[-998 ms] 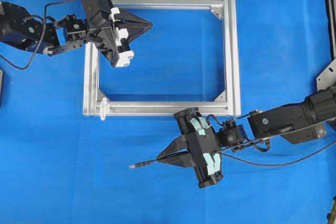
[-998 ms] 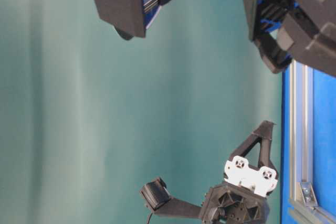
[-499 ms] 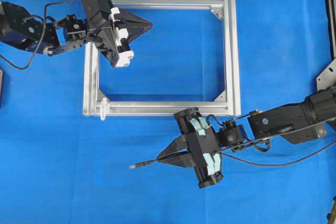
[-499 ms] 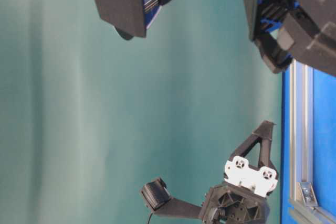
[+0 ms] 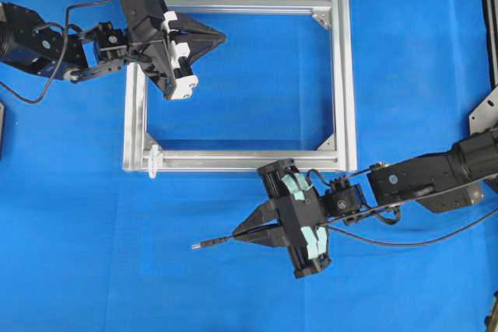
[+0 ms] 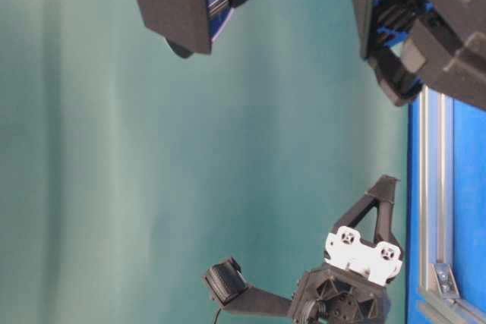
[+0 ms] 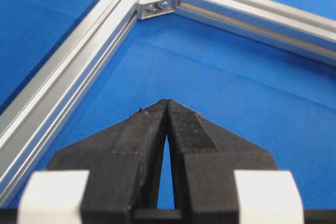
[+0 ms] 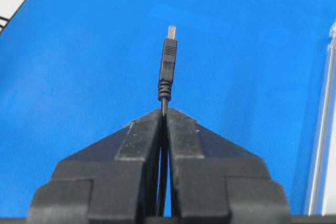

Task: Insert the wire through the string loop located on the left side.

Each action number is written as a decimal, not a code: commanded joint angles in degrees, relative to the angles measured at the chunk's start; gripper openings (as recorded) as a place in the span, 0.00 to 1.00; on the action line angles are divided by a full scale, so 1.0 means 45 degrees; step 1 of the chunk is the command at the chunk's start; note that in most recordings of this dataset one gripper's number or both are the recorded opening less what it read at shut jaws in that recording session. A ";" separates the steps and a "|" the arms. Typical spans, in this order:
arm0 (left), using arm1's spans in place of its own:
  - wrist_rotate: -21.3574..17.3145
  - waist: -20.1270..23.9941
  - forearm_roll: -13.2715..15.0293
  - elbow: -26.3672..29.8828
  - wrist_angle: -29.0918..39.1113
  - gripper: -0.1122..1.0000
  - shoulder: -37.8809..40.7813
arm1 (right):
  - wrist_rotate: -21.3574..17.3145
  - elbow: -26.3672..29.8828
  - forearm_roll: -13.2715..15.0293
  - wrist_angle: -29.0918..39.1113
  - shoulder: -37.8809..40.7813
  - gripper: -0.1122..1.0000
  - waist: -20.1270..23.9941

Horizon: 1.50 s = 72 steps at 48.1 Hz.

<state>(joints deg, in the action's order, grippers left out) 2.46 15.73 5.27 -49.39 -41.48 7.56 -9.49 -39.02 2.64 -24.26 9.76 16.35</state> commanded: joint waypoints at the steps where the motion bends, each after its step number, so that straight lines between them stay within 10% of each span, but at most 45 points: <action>1: 0.0000 -0.0020 -0.0020 0.0078 -0.0059 0.10 -0.0410 | 0.0020 0.0020 0.0020 -0.0039 -0.0410 0.10 -0.0293; 25: 0.0000 -0.0020 -0.0020 -0.0020 -0.0059 0.10 -0.0449 | 0.0098 -0.0781 0.0059 -0.0625 -0.0781 0.10 -0.2812; 72: 0.0000 -0.0020 -0.0039 -0.0078 -0.0059 0.10 -0.0469 | 0.0078 0.1875 0.0078 0.0156 0.0996 0.10 -0.2910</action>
<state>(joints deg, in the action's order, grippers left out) 2.46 15.73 5.27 -50.10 -41.48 7.12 -9.05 -32.08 2.99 -23.73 15.03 3.34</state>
